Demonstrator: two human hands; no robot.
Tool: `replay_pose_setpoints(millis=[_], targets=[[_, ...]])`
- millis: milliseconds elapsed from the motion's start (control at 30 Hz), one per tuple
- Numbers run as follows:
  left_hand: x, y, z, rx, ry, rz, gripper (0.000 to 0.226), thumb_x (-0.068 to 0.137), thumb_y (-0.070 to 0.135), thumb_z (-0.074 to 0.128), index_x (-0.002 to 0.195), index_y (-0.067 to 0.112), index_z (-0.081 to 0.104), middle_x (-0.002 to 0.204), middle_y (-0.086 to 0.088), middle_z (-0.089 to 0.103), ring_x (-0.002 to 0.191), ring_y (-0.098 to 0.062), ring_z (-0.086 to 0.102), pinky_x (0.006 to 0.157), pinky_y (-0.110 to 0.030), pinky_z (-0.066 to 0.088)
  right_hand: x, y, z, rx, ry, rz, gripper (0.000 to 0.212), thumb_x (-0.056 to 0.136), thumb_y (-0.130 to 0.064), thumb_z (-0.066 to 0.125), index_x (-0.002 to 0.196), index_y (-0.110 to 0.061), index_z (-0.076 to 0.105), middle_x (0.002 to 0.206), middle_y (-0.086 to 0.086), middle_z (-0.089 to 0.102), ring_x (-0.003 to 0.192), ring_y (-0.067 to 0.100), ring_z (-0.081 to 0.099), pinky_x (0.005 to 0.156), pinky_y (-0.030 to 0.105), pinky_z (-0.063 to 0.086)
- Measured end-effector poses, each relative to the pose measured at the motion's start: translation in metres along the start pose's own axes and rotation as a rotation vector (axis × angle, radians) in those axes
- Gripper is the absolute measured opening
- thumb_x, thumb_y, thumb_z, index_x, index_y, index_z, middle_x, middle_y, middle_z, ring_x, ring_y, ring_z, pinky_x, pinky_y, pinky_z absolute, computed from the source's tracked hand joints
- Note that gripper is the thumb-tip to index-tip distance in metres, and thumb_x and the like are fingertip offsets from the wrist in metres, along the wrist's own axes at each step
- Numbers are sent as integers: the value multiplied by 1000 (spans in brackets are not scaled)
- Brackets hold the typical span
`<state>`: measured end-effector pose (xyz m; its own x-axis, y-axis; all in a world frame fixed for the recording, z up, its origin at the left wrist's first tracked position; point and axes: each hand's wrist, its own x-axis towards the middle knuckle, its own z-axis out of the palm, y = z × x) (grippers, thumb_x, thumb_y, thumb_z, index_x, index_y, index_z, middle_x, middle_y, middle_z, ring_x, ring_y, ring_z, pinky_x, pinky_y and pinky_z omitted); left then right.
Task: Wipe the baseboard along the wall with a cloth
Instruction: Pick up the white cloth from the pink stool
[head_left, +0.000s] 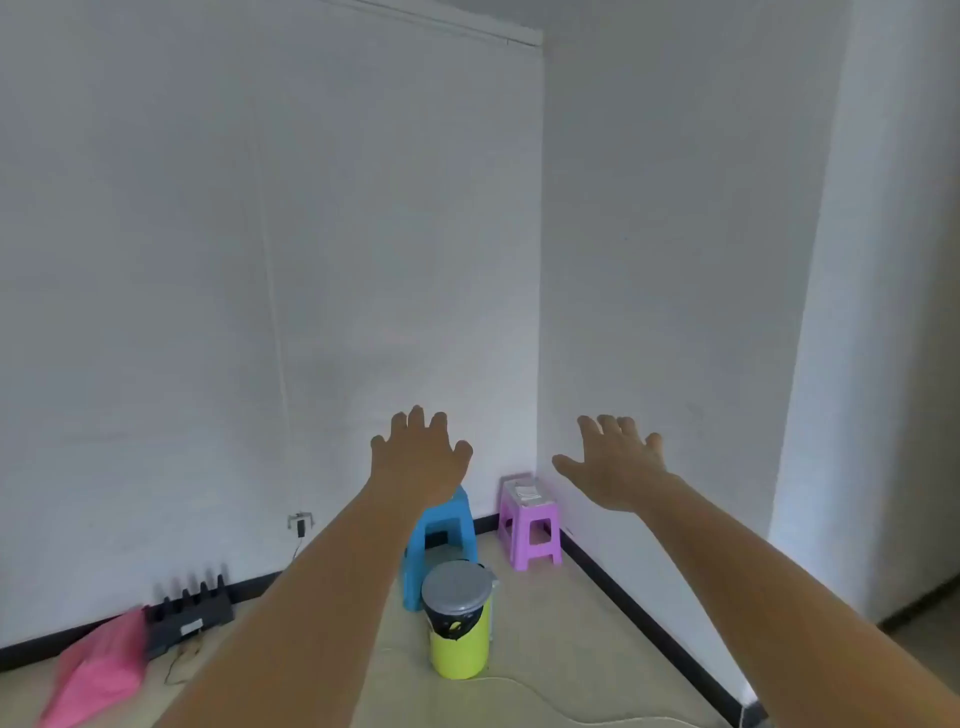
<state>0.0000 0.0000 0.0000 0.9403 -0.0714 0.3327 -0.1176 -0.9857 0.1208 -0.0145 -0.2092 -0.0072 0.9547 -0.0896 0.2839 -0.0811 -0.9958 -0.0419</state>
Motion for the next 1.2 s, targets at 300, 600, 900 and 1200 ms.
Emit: replay_pose_setpoints(millis=[300,600,900,1200], targets=[[96,35,61,-16,24,69,48,98,36,29,141,15,34,146,-8,31,131,-24,30,102,-40,32,92,36,40,-49,18,10,61,93,-53,32,141,-15,31,146,6,34,134,25,29,104,46,27],[252,117,158,-97,8,91,48,98,34,30,143,16,32,146,-6,33,131,-22,32,101,-37,33,246,106,113,-26,6,-36,60,94,-48,36,141,-13,31,144,6,35,131,26,32,103,44,31],[403,160,258,-70,-113,74,48,99,35,28,143,15,31,148,-7,31,133,-23,29,104,-40,31,405,167,202,-35,-80,-14,57,94,-46,36,139,-12,33,141,6,38,128,25,34,100,42,32],[608,160,362,-49,-136,101,49,99,35,28,144,16,29,151,-6,27,135,-22,27,105,-39,30,610,180,291,-46,-99,-5,58,94,-47,37,139,-11,33,142,8,38,130,27,34,103,44,33]])
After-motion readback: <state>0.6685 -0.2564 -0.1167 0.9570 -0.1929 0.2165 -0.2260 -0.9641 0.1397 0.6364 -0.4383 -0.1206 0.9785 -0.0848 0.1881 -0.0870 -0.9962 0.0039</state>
